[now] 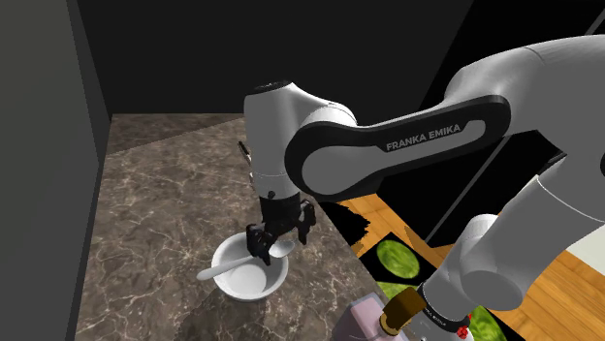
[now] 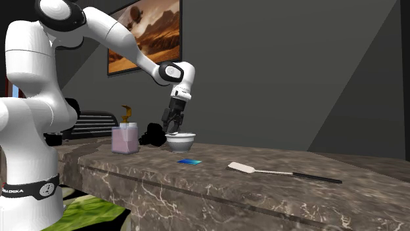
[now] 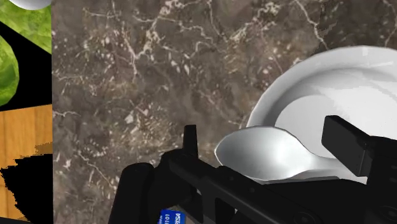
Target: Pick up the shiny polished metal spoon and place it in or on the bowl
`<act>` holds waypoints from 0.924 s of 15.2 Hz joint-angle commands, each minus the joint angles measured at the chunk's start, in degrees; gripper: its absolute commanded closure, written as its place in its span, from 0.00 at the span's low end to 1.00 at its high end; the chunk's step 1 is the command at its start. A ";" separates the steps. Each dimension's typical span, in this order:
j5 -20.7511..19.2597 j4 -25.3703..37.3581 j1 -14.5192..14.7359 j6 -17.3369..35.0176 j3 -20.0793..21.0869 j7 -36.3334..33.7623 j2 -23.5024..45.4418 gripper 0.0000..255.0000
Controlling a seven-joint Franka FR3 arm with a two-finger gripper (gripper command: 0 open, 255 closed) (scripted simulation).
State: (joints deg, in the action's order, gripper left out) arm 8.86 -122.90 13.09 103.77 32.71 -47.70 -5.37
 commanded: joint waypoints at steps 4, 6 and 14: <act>-0.28 3.82 -0.24 -3.84 -0.28 -0.13 -0.01 0.00; -0.62 7.48 -0.44 -7.23 -0.49 -0.34 0.30 0.00; -0.62 7.46 -0.44 -7.22 -0.49 -0.34 0.30 0.00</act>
